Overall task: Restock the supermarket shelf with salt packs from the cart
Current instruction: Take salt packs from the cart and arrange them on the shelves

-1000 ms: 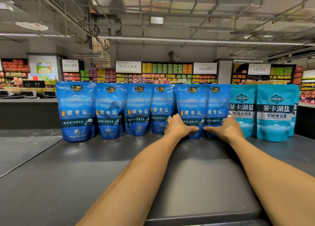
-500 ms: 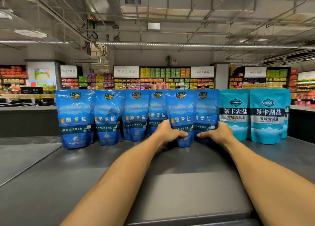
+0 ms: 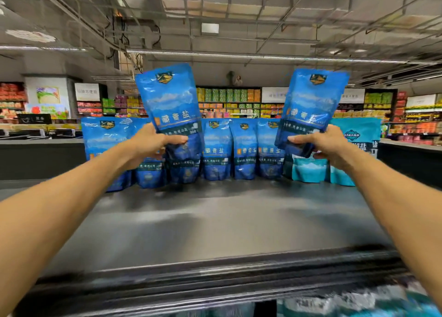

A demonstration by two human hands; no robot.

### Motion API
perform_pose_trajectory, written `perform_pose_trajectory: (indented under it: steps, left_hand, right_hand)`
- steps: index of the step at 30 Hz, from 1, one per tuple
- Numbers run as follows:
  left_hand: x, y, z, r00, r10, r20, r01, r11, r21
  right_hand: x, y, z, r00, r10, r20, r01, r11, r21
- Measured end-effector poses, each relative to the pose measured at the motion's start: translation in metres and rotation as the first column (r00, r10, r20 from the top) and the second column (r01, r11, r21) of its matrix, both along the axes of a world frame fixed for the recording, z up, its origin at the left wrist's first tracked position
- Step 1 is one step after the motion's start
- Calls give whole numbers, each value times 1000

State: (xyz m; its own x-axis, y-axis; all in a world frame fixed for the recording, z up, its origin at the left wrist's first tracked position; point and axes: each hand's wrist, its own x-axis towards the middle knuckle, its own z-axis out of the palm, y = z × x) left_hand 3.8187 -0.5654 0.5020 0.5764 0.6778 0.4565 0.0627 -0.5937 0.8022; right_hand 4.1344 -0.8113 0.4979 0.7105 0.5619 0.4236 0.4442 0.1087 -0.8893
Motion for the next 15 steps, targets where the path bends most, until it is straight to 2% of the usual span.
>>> perform_pose_trajectory:
  steps: [2,8,12,15]
  left_hand:
    - [-15,7,-3,999,29,21,-28,999,-34]
    - [-70,25,-30,994,106,-38,-109,991,-74]
    - [-116,41,-47,982,170,-77,-178,979,-103]
    - [-147,54,-58,961,235,-144,-253,960,-119]
  right_hand:
    - [-7,-4,-2,1000,14,-8,-14,1000,-1]
    - [-52,26,-24,987,156,-31,-158,985,-67]
    - [-98,73,-34,968,252,14,-244,949,-200]
    - [-136,114,-42,946,322,-25,-315,906,-284]
